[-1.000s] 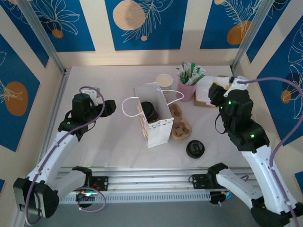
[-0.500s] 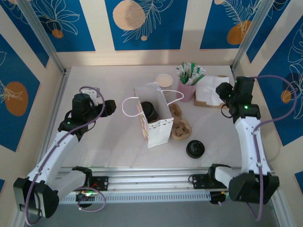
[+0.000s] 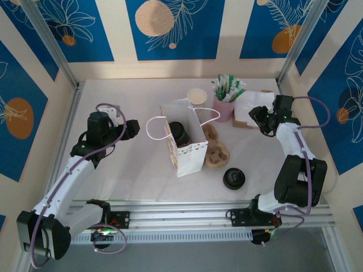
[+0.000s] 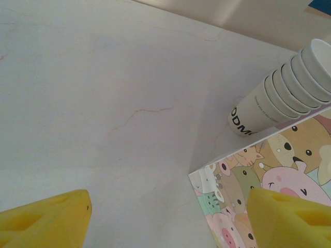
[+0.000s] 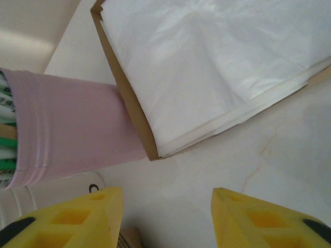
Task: Pack the takeout coffee
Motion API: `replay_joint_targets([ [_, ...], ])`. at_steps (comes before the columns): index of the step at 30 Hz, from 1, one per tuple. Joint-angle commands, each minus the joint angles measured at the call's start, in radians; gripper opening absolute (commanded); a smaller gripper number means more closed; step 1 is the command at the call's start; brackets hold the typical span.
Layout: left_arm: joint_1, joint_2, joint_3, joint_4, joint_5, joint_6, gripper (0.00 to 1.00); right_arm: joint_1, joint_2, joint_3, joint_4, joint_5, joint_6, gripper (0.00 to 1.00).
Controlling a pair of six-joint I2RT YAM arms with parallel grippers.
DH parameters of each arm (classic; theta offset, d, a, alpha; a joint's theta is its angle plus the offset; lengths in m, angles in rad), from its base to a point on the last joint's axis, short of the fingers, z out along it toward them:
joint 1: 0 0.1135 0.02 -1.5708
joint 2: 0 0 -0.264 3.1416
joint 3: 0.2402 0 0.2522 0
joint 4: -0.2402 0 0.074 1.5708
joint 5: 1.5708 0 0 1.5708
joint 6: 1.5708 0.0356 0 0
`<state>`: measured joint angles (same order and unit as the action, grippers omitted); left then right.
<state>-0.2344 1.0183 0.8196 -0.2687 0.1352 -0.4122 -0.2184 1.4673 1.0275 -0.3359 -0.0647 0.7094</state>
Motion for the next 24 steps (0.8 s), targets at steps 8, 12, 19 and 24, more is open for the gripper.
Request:
replay_joint_targets([
  [8, -0.014, 0.012, -0.002, 0.015, 0.027, 0.000, 0.79, 0.063, 0.062, -0.053, 0.169, 0.084, -0.046, 0.50],
  [12, -0.014, 0.015, -0.002, 0.014, 0.021, 0.003, 0.79, 0.069, 0.065, -0.074, 0.194, 0.190, -0.050, 0.50],
  [19, -0.014, 0.020, -0.002, 0.012, 0.026, 0.003, 0.79, 0.062, 0.099, -0.070, 0.220, 0.231, -0.055, 0.52],
  [24, -0.014, 0.025, -0.002, 0.012, 0.032, -0.003, 0.79, 0.059, 0.149, -0.081, 0.270, 0.231, -0.055, 0.52],
])
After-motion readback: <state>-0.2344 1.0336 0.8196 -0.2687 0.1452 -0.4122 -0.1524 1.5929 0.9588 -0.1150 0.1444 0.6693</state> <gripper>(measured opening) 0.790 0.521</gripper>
